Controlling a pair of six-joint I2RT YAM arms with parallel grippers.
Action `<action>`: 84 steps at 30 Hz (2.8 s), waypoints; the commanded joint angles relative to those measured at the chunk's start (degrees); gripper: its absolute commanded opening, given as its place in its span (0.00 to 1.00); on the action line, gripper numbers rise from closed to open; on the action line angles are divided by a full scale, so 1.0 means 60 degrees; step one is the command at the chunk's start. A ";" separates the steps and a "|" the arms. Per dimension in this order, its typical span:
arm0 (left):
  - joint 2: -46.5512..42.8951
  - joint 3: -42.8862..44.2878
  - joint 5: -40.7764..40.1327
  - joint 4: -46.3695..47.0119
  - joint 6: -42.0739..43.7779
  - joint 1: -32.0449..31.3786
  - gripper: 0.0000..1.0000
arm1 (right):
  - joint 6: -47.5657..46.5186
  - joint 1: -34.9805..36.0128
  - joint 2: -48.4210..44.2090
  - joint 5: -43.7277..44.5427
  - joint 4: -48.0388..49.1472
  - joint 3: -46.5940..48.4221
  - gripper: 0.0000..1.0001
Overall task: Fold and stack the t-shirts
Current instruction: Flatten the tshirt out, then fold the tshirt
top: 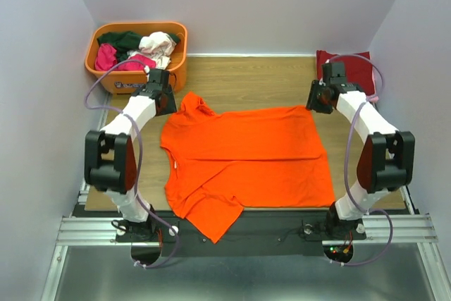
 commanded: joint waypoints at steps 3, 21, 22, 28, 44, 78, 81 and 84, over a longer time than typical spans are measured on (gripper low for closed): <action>0.1640 0.1237 0.0048 -0.0032 0.1609 0.0296 0.61 | -0.1056 -0.0039 0.1060 0.0098 -0.0035 0.0820 0.47; 0.3181 0.1473 0.1661 0.0363 0.1962 0.0400 0.50 | -0.1188 -0.0053 0.2423 0.0039 0.0126 0.1509 0.47; 0.3298 0.1458 0.1646 0.0393 0.1947 0.0400 0.47 | -0.1217 -0.0053 0.2467 0.0025 0.0140 0.1568 0.46; 0.3548 0.1313 0.1763 0.0217 0.1904 0.0400 0.40 | -0.1320 -0.0053 0.2892 0.0127 0.0170 0.1949 0.46; 0.3197 0.0682 0.1764 0.0627 0.1889 0.0400 0.09 | -0.2168 -0.0229 0.4619 0.0552 0.0228 0.3750 0.46; 0.2231 0.0740 0.0827 0.0964 0.1947 0.0400 0.00 | -0.3136 -0.0361 0.5178 -0.0313 0.0360 0.3750 0.01; 0.1718 0.0799 0.0622 0.1256 0.2005 0.0400 0.00 | -0.3122 -0.0376 0.4958 -0.0166 0.0375 0.3912 0.01; 0.1308 0.0901 0.0460 0.1520 0.2122 0.0400 0.00 | -0.3063 -0.0405 0.4768 -0.0049 0.0375 0.4058 0.01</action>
